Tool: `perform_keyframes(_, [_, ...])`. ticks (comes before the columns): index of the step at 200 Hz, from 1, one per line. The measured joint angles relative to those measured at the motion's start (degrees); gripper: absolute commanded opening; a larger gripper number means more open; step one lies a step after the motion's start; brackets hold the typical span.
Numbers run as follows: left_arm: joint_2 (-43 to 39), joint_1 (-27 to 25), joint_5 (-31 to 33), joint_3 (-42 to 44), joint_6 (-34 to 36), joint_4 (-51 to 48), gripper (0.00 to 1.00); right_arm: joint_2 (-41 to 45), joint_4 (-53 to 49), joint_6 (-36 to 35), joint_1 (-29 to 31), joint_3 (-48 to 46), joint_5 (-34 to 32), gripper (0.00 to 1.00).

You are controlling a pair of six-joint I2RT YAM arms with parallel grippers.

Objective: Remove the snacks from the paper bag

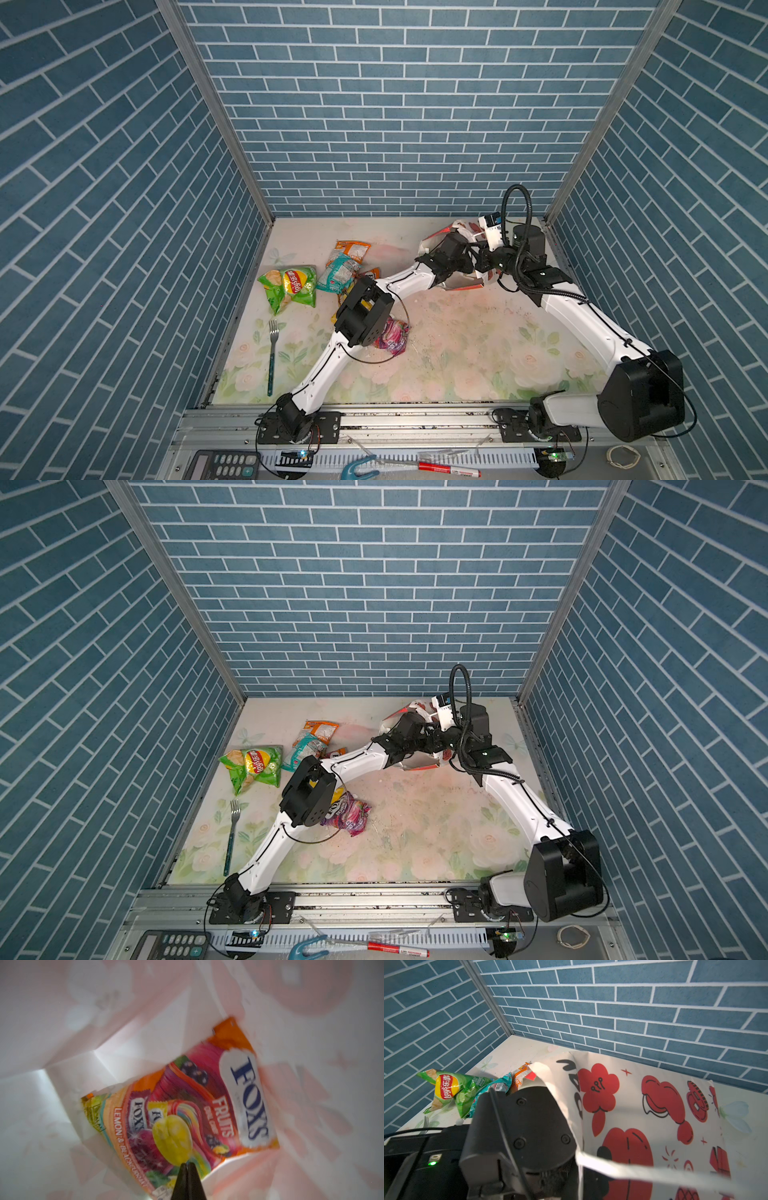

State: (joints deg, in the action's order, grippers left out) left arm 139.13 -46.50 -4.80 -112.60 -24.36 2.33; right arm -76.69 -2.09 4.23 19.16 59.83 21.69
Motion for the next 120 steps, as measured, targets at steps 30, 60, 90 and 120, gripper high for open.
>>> perform_keyframes(30, [-5.7,-0.5,-0.4,8.2,0.5,3.3,0.0,0.9,0.0,0.0,1.0,0.0,1.2,0.0])
perform_keyframes(60, [-10.1,-0.7,-0.6,13.5,0.3,6.8,0.0,1.7,0.0,0.0,1.1,0.0,1.3,0.0])
perform_keyframes(90, [-12.4,-0.6,-0.6,16.5,-0.3,9.5,0.0,2.2,0.0,-0.2,1.1,0.0,1.3,0.0])
perform_keyframes(120, [-12.8,0.1,-1.5,18.0,-2.3,11.4,0.22,2.4,-0.4,-0.2,1.1,0.0,1.3,0.0])
